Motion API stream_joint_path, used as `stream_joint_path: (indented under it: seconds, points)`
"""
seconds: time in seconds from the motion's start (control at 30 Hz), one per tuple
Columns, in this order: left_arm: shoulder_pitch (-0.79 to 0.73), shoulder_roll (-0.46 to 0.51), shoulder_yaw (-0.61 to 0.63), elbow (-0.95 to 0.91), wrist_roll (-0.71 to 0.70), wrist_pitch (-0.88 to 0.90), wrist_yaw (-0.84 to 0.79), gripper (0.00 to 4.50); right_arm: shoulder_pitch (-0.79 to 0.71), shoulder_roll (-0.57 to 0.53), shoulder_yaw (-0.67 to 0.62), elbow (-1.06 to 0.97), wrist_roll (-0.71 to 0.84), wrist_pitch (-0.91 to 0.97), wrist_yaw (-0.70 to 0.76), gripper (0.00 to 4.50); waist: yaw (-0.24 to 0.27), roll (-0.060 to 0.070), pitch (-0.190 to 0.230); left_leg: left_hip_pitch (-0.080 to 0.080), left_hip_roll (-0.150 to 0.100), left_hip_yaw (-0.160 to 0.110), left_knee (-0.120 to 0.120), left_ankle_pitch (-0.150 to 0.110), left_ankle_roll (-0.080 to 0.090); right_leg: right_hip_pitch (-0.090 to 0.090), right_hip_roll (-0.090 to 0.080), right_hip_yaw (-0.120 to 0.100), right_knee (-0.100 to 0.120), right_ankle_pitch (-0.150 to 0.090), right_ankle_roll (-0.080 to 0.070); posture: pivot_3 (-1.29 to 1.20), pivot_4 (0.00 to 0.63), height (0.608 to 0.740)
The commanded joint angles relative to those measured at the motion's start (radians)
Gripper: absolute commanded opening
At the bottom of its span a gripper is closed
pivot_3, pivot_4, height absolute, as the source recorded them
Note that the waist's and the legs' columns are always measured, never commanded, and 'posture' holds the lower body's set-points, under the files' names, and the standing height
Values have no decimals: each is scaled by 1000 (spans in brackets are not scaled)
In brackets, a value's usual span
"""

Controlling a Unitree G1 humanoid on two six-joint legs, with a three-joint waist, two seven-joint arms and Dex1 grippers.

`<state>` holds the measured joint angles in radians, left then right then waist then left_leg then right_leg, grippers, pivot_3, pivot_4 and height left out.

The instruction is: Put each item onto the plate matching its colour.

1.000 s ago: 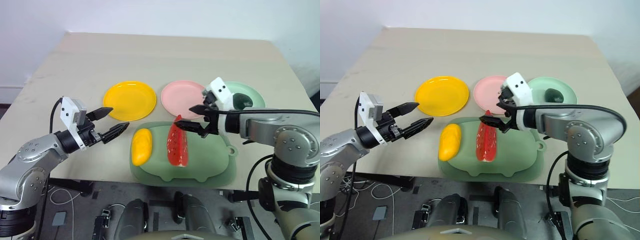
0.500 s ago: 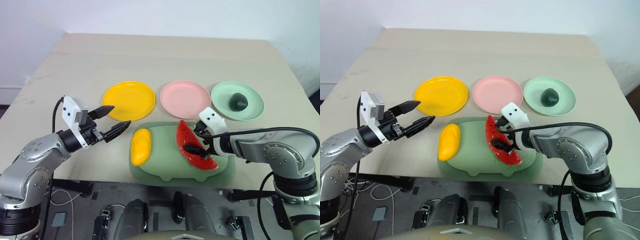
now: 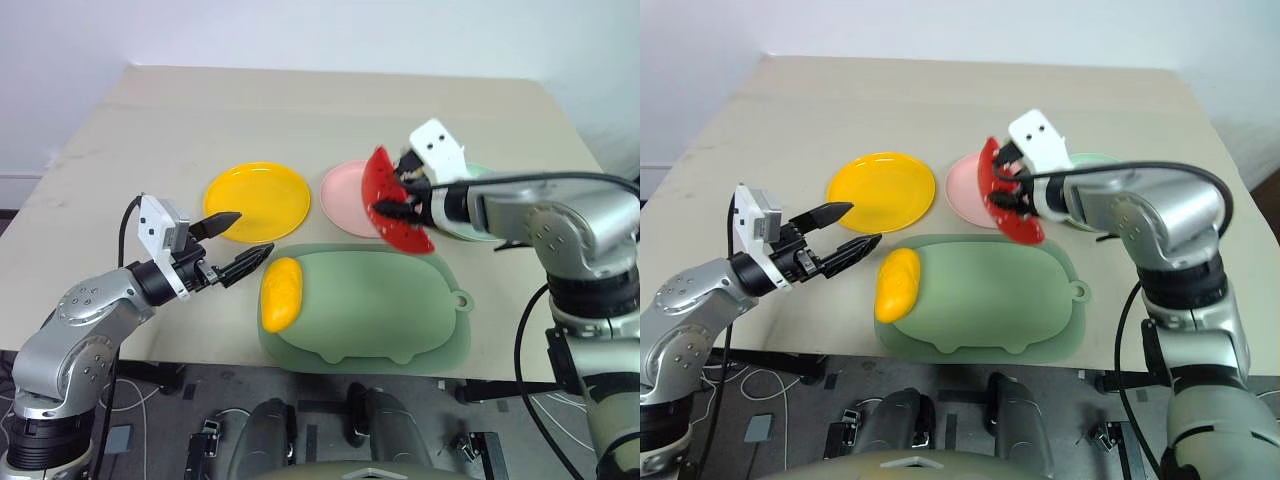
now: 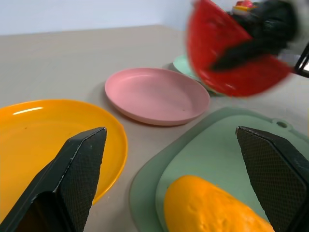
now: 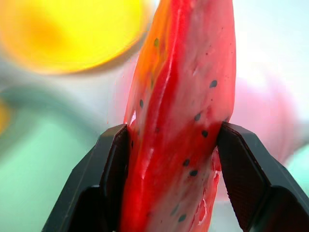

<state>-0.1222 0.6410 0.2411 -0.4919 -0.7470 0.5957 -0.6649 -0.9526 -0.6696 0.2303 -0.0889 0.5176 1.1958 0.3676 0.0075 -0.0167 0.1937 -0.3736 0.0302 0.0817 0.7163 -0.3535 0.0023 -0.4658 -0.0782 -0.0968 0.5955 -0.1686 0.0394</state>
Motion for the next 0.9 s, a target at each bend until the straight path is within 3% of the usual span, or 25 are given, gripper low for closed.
stream_joint_path:
  seconds: [0.03,0.23,0.37,0.43,0.67,0.9]
  points:
    - [-11,6,-17,-30,28,-11,13,4500,-56,38,103,208,-158,-254,102,2531,-2,0,0,0,0,0,0,0,0,0,0,0,0,0,0,0,150,740]
    - [-13,6,-23,-67,19,19,45,4500,-130,156,126,536,-305,-492,187,2531,-17,1,0,-1,1,0,0,0,-1,-1,0,0,1,0,0,0,150,740]
    - [-7,6,-7,-107,-14,53,79,4500,-140,182,98,576,-342,-535,223,3849,-20,1,0,-1,1,0,0,2,-4,-1,-1,0,1,0,0,0,150,740]
    - [-2,10,6,-129,-38,79,98,4500,-133,177,83,538,-358,-561,228,4446,-20,1,1,-1,2,0,0,2,-4,-1,-1,0,1,0,0,0,150,740]
    - [27,57,67,-190,-125,192,173,4500,-29,65,-58,255,-333,-643,302,4481,-15,1,1,-1,2,-1,0,2,-4,-1,-1,0,2,0,0,0,150,740]
    - [77,175,119,-234,-205,322,196,4500,355,-153,-257,-114,-180,-690,536,4481,4,1,1,0,1,-1,0,0,-1,1,-1,-1,0,0,1,0,150,740]
